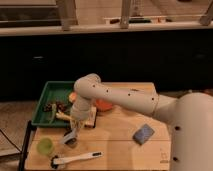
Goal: Place towel in metal cup
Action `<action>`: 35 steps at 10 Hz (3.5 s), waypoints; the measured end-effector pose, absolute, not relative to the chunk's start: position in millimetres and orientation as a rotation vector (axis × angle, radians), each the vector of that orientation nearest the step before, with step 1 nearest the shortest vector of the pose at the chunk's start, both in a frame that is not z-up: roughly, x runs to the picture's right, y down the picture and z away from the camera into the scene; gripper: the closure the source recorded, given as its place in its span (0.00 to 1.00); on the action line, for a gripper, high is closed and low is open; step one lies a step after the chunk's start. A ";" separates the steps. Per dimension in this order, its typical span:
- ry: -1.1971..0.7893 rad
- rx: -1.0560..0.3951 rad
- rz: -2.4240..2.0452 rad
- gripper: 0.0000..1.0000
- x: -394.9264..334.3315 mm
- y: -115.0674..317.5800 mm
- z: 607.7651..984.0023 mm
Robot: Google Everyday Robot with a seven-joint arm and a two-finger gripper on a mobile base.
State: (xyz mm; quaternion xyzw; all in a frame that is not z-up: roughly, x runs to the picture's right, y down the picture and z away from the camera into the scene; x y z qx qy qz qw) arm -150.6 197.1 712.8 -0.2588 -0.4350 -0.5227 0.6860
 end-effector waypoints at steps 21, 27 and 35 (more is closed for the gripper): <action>-0.996 -0.583 -1.237 0.20 -172.5 209.4 701.0; -0.972 -0.562 -1.238 0.20 -169.5 196.8 696.9; -0.933 -0.547 -1.239 0.20 -165.3 171.8 697.0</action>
